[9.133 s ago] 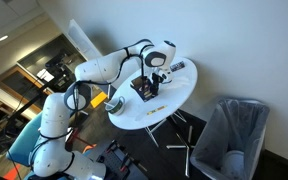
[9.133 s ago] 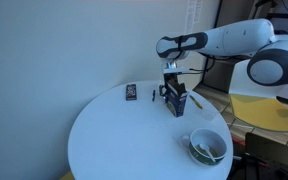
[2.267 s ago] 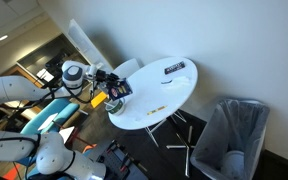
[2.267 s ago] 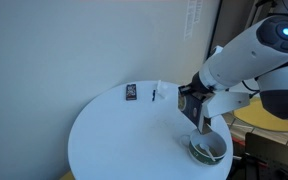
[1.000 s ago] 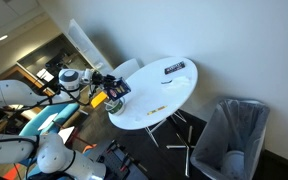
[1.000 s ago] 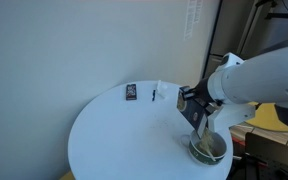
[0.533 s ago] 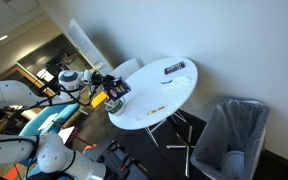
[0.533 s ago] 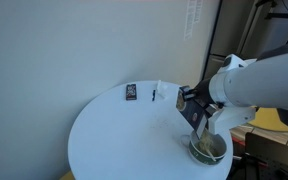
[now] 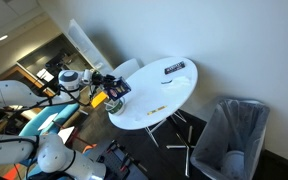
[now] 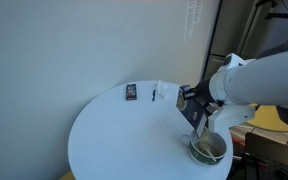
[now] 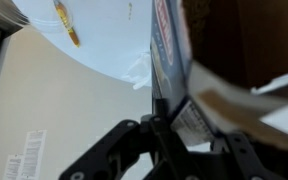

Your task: Pour some of the things in the box into the mug and then stir them with the spoon

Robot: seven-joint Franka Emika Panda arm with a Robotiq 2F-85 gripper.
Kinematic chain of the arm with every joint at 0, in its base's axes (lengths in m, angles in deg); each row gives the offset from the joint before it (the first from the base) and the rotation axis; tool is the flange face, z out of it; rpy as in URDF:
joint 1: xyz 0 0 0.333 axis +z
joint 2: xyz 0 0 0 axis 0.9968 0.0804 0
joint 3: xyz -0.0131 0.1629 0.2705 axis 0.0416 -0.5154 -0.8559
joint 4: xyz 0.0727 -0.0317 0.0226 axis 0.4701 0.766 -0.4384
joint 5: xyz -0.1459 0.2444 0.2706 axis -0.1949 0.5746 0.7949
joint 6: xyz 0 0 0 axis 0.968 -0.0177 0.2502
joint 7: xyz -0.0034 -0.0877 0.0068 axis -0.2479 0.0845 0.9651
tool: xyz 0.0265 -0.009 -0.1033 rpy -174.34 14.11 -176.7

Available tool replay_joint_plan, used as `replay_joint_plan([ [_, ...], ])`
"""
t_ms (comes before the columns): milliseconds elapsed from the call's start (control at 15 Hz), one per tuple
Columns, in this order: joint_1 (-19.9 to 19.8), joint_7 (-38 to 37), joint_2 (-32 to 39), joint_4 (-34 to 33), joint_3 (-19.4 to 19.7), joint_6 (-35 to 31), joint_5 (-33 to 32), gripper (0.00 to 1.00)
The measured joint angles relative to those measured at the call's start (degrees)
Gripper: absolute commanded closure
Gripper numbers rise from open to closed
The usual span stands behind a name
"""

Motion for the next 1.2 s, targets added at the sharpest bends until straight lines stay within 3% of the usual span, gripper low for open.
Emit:
replay_joint_plan([
  [400,0.8,1.3,0.1,0.0,2.3,0.0,2.7,0.89],
  [1200,0.1,15.1,2.7,-2.2,5.7,0.2,23.3,0.89],
])
